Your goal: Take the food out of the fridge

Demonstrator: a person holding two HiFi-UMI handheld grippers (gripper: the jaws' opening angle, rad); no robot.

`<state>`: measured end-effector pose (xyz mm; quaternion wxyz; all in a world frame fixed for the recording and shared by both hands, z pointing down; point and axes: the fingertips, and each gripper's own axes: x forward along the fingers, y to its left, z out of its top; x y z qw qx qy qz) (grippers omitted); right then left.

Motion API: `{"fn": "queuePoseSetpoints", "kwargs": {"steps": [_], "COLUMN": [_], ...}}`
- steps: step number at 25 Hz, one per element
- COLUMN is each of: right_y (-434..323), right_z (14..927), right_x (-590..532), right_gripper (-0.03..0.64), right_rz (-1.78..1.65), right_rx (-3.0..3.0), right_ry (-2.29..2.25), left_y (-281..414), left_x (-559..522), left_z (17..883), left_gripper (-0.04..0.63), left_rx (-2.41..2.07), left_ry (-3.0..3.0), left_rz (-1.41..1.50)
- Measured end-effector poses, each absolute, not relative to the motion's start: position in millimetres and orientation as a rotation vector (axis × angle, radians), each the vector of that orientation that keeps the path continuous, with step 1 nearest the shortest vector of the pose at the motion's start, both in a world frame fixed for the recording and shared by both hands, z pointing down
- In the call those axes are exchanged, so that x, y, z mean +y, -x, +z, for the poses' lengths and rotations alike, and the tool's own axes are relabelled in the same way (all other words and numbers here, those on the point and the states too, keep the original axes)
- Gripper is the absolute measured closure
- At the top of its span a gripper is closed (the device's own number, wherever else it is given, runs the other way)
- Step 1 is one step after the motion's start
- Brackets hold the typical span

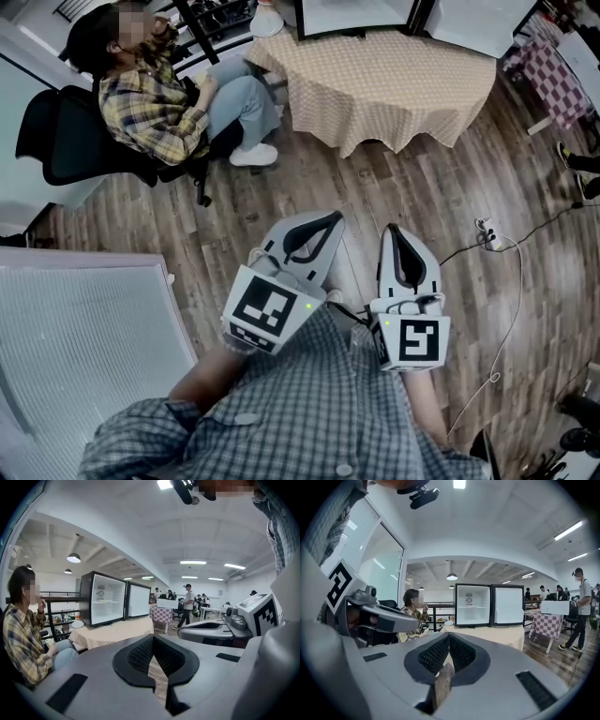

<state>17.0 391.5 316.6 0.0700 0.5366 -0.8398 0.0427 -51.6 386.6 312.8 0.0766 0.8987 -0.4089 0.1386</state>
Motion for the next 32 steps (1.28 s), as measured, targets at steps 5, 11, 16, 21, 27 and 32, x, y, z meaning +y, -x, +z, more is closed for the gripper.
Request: {"fn": "queuePoseSetpoints", "kwargs": {"steps": [5, 11, 16, 21, 27, 32], "right_y": [-33, -62, -82, -86, -100, -102], "right_z": [319, 324, 323, 329, 333, 328], "right_x": [400, 400, 385, 362, 304, 255], "right_gripper": [0.607, 0.607, 0.607, 0.607, 0.607, 0.607], "right_rz": [0.132, 0.149, 0.149, 0.136, 0.232, 0.193], "right_rx": [-2.540, -2.515, -2.496, -2.462, -2.369, -2.368], "right_ry": [-1.606, -1.640, -1.738, -1.770, -1.806, -1.805], "left_y": [38, 13, 6, 2, -16, -20], "left_x": [392, 395, 380, 353, 293, 238], "left_z": [312, 312, 316, 324, 326, 324], "left_gripper": [0.589, 0.589, 0.589, 0.589, 0.589, 0.589], "left_rx": [-1.261, -1.250, -1.234, -1.204, -1.108, -1.061], "left_ry": [-2.675, -2.685, -2.698, -2.707, -2.727, -2.747], "left_rz": [0.389, 0.389, 0.406, 0.386, 0.384, 0.382]}}
